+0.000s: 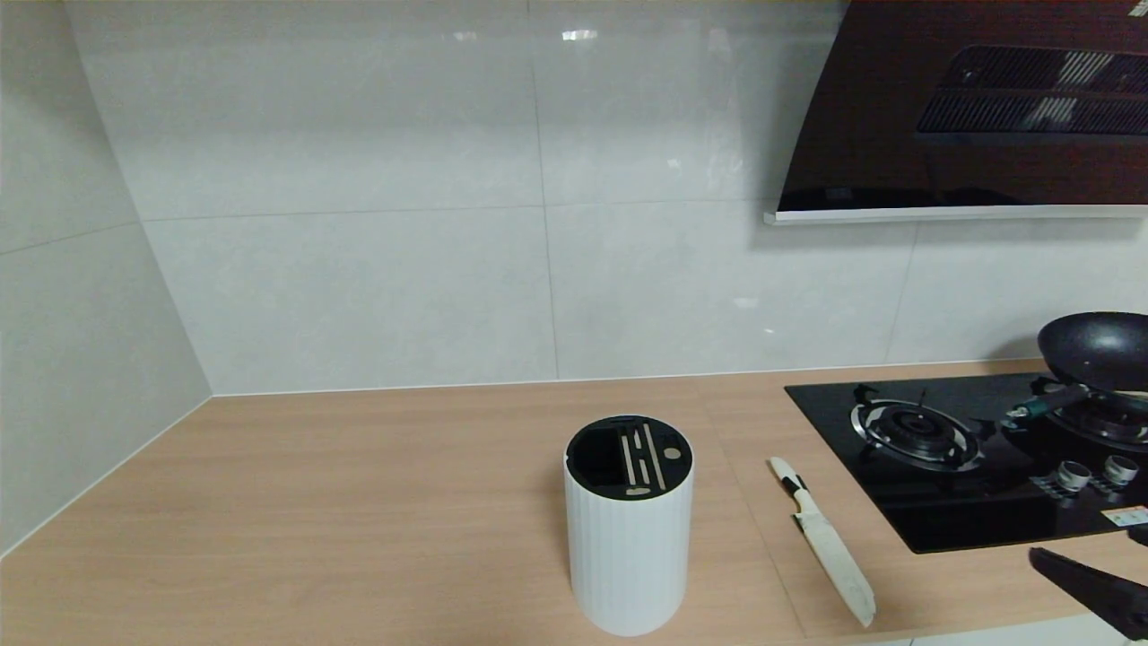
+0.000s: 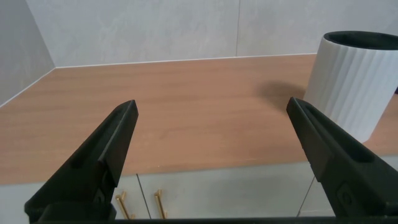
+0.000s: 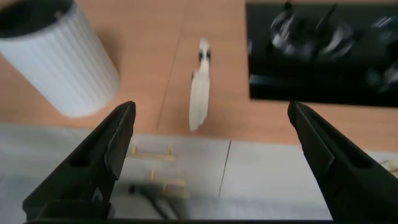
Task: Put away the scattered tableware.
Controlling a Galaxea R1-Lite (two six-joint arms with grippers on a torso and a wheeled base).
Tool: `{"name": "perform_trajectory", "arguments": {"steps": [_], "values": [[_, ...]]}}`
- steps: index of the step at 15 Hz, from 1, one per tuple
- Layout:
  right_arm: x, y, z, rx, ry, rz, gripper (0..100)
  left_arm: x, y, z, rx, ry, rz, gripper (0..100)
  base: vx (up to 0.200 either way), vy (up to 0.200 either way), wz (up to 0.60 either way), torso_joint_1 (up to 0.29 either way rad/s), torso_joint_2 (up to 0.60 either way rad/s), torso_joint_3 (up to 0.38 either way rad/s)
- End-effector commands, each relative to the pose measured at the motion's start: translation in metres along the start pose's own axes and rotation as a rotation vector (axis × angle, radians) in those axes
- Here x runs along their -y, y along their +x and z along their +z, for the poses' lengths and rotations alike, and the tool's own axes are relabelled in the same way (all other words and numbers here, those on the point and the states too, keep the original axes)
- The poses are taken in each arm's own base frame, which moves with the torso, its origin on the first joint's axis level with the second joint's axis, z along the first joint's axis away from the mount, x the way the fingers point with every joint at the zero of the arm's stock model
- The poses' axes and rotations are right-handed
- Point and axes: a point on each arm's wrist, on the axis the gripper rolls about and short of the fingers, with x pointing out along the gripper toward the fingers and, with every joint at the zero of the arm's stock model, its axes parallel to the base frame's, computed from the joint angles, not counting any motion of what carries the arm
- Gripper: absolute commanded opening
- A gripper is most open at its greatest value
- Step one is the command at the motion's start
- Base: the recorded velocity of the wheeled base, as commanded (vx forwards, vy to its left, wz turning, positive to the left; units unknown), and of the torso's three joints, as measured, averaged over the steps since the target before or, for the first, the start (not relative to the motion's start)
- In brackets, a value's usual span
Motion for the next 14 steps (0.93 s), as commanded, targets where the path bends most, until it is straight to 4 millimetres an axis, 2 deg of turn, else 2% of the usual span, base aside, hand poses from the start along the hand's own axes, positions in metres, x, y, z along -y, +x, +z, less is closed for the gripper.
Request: {"name": "perform_trajectory", "arguments": {"steps": [1, 5, 6, 8, 9, 10, 14], "values": [[0.002, 0.086, -0.005, -0.243, -0.004, 0.027, 100, 0.0, 0.0, 0.0, 0.0, 0.0, 0.0, 100, 0.0, 0.0, 0.0, 0.0, 0.0, 0.0], [0.001, 0.143, -0.017, -0.276, -0.015, 0.037, 100, 0.0, 0.0, 0.0, 0.0, 0.0, 0.0, 100, 0.0, 0.0, 0.0, 0.0, 0.0, 0.0], [0.0, 0.17, -0.024, -0.297, -0.019, 0.043, 100, 0.0, 0.0, 0.0, 0.0, 0.0, 0.0, 100, 0.0, 0.0, 0.0, 0.0, 0.0, 0.0], [0.001, 0.202, -0.036, -0.312, -0.019, 0.04, 100, 0.0, 0.0, 0.0, 0.0, 0.0, 0.0, 100, 0.0, 0.0, 0.0, 0.0, 0.0, 0.0], [0.001, 0.209, -0.039, -0.31, -0.019, 0.038, 100, 0.0, 0.0, 0.0, 0.0, 0.0, 0.0, 100, 0.0, 0.0, 0.0, 0.0, 0.0, 0.0], [0.002, 0.227, -0.047, -0.301, -0.022, 0.032, 100, 0.0, 0.0, 0.0, 0.0, 0.0, 0.0, 100, 0.0, 0.0, 0.0, 0.0, 0.0, 0.0], [-0.001, 0.259, -0.056, -0.294, -0.033, 0.025, 100, 0.0, 0.0, 0.0, 0.0, 0.0, 0.0, 100, 0.0, 0.0, 0.0, 0.0, 0.0, 0.0]]}}
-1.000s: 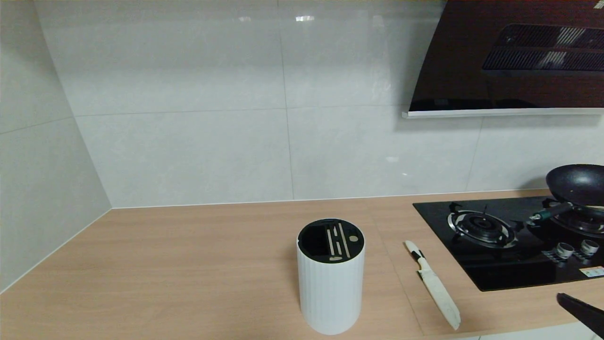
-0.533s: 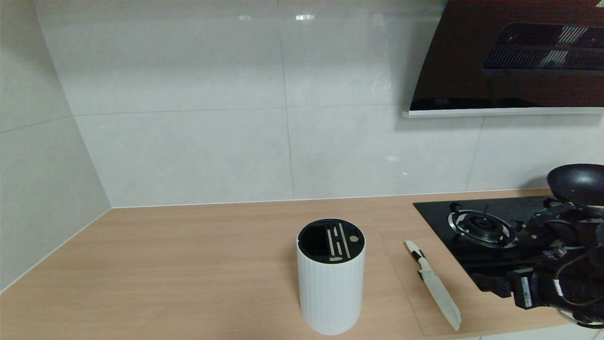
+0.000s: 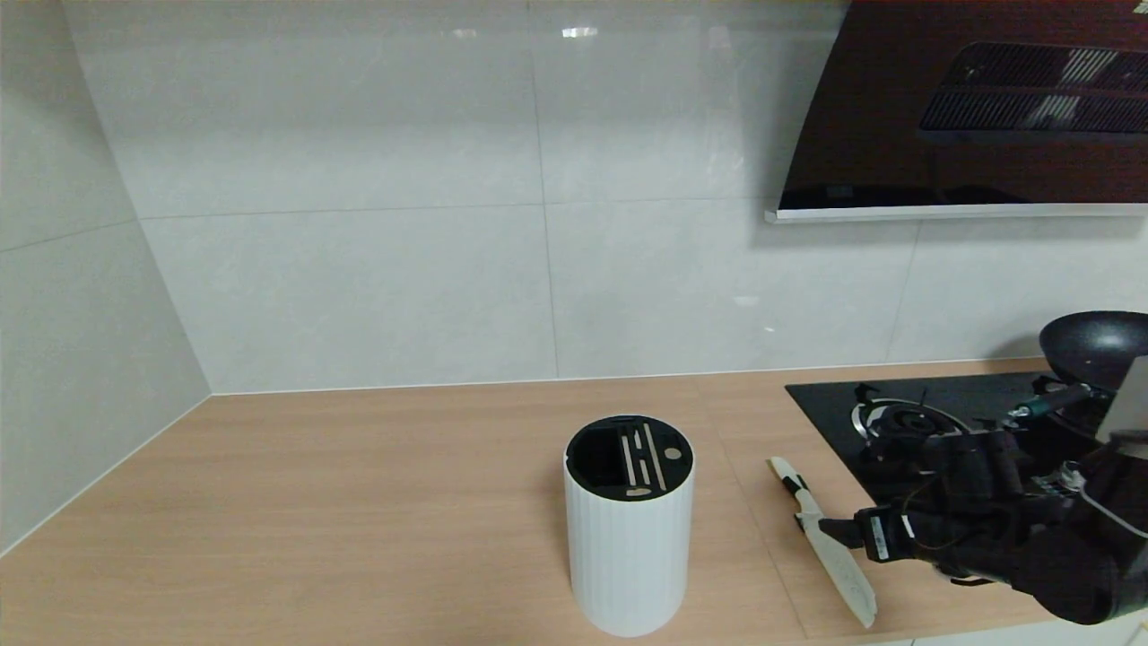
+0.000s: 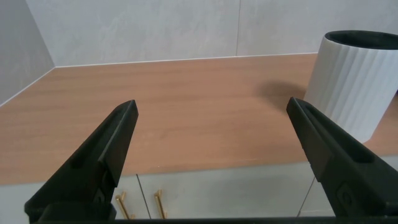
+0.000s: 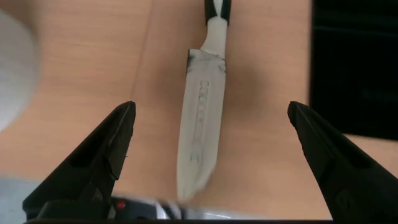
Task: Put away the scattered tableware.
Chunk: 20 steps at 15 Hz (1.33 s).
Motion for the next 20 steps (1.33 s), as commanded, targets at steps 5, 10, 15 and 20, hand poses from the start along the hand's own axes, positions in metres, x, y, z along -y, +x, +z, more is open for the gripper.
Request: {"name": "perform_trajectory", "arguments": {"steps": [5, 10, 15, 20], "values": [[-0.004, 0.05, -0.016, -0.071, -0.011, 0.01, 100, 0.0, 0.0, 0.0, 0.001, 0.0, 0.0, 100, 0.0, 0.0, 0.0, 0.0, 0.0, 0.0], [-0.005, 0.074, -0.014, -0.057, -0.011, 0.012, 100, 0.0, 0.0, 0.0, 0.001, 0.0, 0.0, 100, 0.0, 0.0, 0.0, 0.0, 0.0, 0.0], [-0.003, 0.086, -0.013, -0.05, -0.012, -0.03, 100, 0.0, 0.0, 0.0, 0.001, 0.0, 0.0, 100, 0.0, 0.0, 0.0, 0.0, 0.0, 0.0], [-0.003, 0.092, -0.014, -0.048, -0.009, -0.03, 100, 0.0, 0.0, 0.0, 0.001, 0.0, 0.0, 100, 0.0, 0.0, 0.0, 0.0, 0.0, 0.0]]}}
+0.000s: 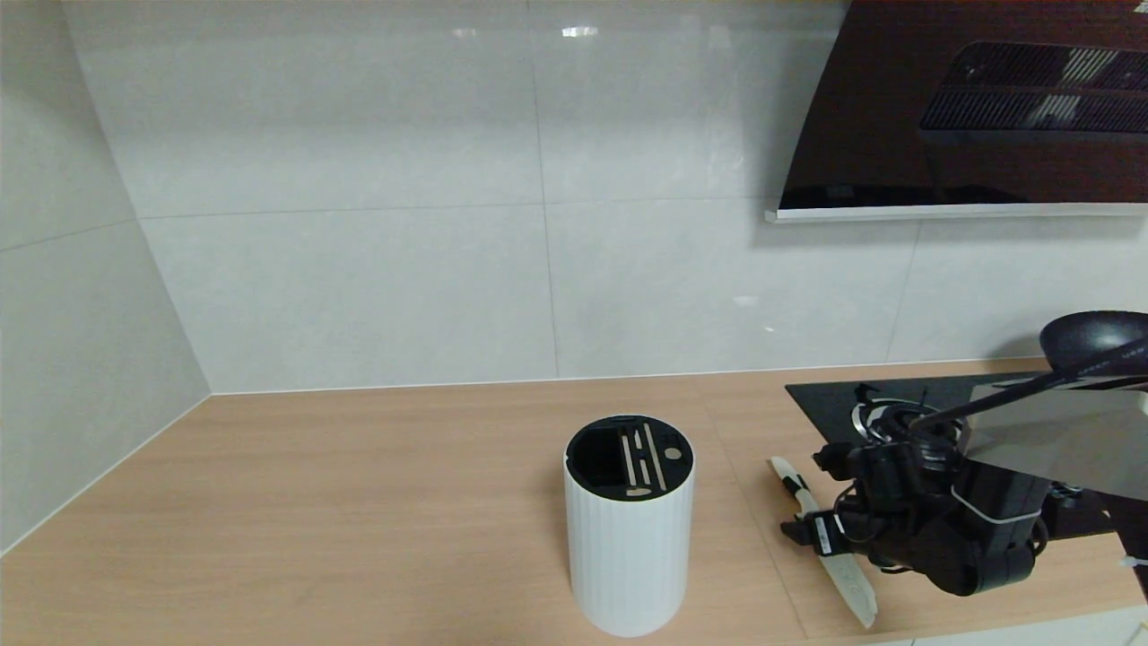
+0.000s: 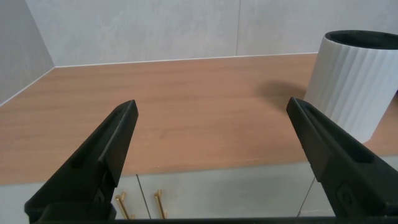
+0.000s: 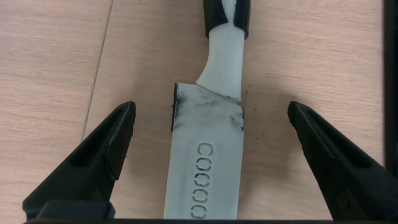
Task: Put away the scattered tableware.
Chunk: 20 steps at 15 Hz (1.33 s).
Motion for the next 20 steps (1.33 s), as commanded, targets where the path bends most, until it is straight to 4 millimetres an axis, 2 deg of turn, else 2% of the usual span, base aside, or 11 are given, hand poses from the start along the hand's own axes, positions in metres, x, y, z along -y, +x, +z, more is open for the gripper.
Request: {"name": "perform_trajectory", "arguments": {"steps": [1, 4, 5, 14, 16, 19, 20], "values": [[0.0, 0.001, 0.0, -0.001, 0.0, 0.001, 100, 0.0, 0.0, 0.0, 0.0, 0.0, 0.0, 100, 0.0, 0.0, 0.0, 0.0, 0.0, 0.0], [0.0, 0.002, -0.001, -0.001, 0.0, 0.001, 100, 0.0, 0.0, 0.0, 0.0, 0.0, 0.0, 100, 0.0, 0.0, 0.0, 0.0, 0.0, 0.0], [0.0, 0.002, 0.0, 0.001, 0.0, 0.001, 0, 0.0, 0.0, 0.0, 0.0, 0.0, 0.0, 100, 0.0, 0.0, 0.0, 0.0, 0.0, 0.0], [0.0, 0.002, 0.001, 0.018, 0.003, -0.006, 0, 0.0, 0.0, 0.0, 0.0, 0.0, 0.0, 100, 0.0, 0.0, 0.0, 0.0, 0.0, 0.0], [0.001, -0.014, 0.015, 0.069, 0.048, -0.035, 0, 0.0, 0.0, 0.0, -0.001, 0.003, 0.0, 100, 0.0, 0.0, 0.0, 0.0, 0.0, 0.0], [0.0, -0.06, 0.038, 0.161, 0.072, -0.023, 0, 0.0, 0.0, 0.0, -0.001, 0.02, 0.0, 100, 0.0, 0.0, 0.0, 0.0, 0.0, 0.0], [0.0, -0.067, 0.039, 0.17, 0.071, -0.02, 0, 0.0, 0.0, 0.0, -0.001, 0.023, -0.002, 100, 0.0, 0.0, 0.0, 0.0, 0.0, 0.0]]}}
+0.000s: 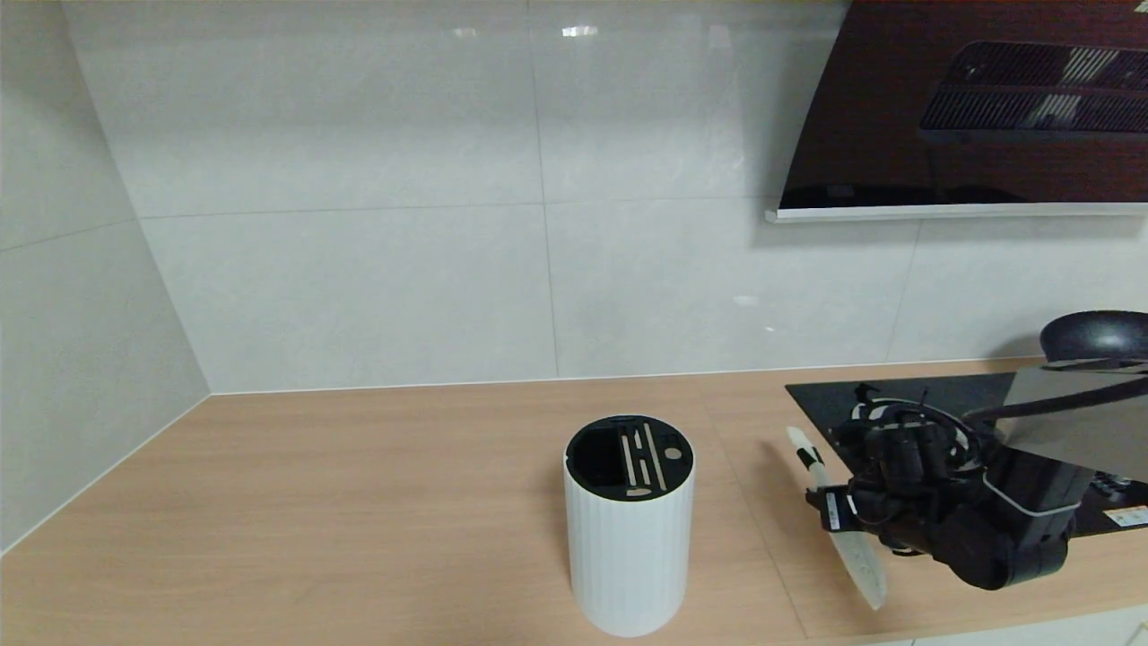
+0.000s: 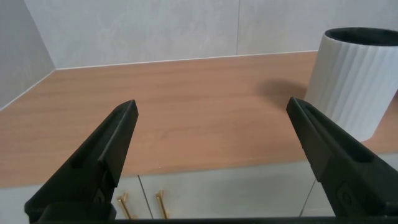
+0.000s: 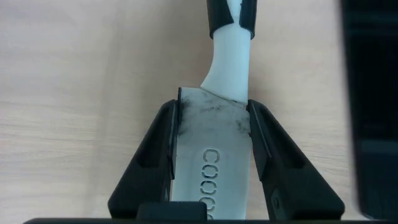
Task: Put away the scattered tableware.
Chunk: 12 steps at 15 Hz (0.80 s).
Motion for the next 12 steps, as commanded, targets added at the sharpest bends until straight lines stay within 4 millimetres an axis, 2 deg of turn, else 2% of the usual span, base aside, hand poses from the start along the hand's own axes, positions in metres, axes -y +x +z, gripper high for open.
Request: {"name": "perform_trajectory", "arguments": {"steps": [1, 2, 4, 5, 6, 7, 8, 9, 11, 12], "values": [[-0.002, -0.046, 0.03, 0.117, 0.002, 0.017, 0, 0.0, 0.0, 0.0, 0.004, 0.008, -0.007, 100, 0.0, 0.0, 0.0, 0.0, 0.0, 0.0], [-0.007, -0.057, 0.038, 0.155, -0.002, 0.03, 0, 0.0, -0.002, 0.007, 0.031, 0.005, -0.023, 100, 0.0, 0.0, 0.0, 0.0, 0.0, 0.0], [-0.016, -0.088, 0.064, 0.279, -0.01, 0.056, 0, 0.001, -0.01, 0.038, 0.059, -0.001, -0.126, 100, 0.0, 0.0, 0.0, 0.0, 0.0, 0.0], [-0.023, -0.097, 0.073, 0.318, -0.017, 0.073, 0, 0.002, -0.008, 0.049, 0.012, -0.005, -0.179, 100, 0.0, 0.0, 0.0, 0.0, 0.0, 0.0], [-0.041, -0.109, 0.092, 0.392, -0.033, 0.11, 0, 0.003, 0.003, 0.076, -0.065, -0.018, -0.296, 100, 0.0, 0.0, 0.0, 0.0, 0.0, 0.0], [-0.041, -0.109, 0.092, 0.392, -0.033, 0.11, 0, 0.003, 0.003, 0.076, -0.065, -0.018, -0.296, 100, 0.0, 0.0, 0.0, 0.0, 0.0, 0.0], [-0.076, -0.124, 0.123, 0.479, -0.042, 0.09, 0, 0.005, 0.037, 0.12, -0.163, -0.055, -0.483, 100, 0.0, 0.0, 0.0, 0.0, 0.0, 0.0], [-0.089, -0.132, 0.131, 0.494, -0.047, 0.093, 0, 0.005, 0.055, 0.134, -0.206, -0.078, -0.524, 100, 0.0, 0.0, 0.0, 0.0, 0.0, 0.0], [-0.112, -0.148, 0.133, 0.499, -0.067, 0.151, 0, 0.007, 0.093, 0.155, -0.284, -0.129, -0.577, 100, 0.0, 0.0, 0.0, 0.0, 0.0, 0.0], [-0.126, -0.162, 0.126, 0.503, -0.075, 0.204, 0, 0.016, 0.123, 0.167, -0.318, -0.185, -0.654, 100, 0.0, 0.0, 0.0, 0.0, 0.0, 0.0]]}}
